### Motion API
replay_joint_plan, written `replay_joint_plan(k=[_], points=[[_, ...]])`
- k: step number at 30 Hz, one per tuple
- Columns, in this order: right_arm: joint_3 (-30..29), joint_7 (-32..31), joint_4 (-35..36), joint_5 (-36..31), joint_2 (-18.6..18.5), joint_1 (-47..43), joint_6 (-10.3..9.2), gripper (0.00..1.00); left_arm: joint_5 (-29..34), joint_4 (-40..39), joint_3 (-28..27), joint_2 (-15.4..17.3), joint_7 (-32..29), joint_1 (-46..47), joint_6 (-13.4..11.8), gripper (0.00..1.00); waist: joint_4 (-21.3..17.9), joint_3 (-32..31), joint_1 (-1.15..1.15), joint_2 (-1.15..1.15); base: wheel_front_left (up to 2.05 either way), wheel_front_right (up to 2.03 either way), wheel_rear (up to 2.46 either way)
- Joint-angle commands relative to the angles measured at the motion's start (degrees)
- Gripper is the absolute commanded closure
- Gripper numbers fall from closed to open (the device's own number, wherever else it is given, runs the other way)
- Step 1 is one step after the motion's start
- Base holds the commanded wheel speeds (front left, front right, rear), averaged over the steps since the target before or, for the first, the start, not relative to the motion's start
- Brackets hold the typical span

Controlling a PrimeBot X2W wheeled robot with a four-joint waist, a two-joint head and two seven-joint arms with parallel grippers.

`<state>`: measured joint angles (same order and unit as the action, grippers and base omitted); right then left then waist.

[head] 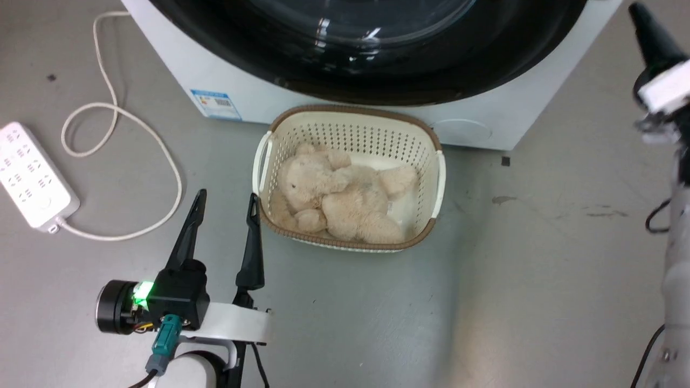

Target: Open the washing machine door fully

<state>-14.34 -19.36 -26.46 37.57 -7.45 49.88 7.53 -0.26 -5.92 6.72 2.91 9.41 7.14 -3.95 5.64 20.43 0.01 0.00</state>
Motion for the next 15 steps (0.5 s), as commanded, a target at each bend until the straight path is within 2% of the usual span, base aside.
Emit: replay_joint_plan(k=[1, 15], points=[[-1.1, -1.5, -1.9, 1.6, -0.8, 3.5, -0.03, 1.0, -0.3, -0.5, 0.5, 0.1, 0.7, 1.0, -0.5, 0.0, 0.6, 0.9, 0.0, 0.0, 0.0, 0.0, 0.0], [-7.6, -14.2, -15.2, 6.7, -4.3, 18.1, -0.03, 1.0, -0.6, -1.9, 1.9, 0.0, 2.4, 2.6, -1.8, 0.0, 3.2, 5.1, 0.0, 0.0, 0.0, 0.0, 0.0]])
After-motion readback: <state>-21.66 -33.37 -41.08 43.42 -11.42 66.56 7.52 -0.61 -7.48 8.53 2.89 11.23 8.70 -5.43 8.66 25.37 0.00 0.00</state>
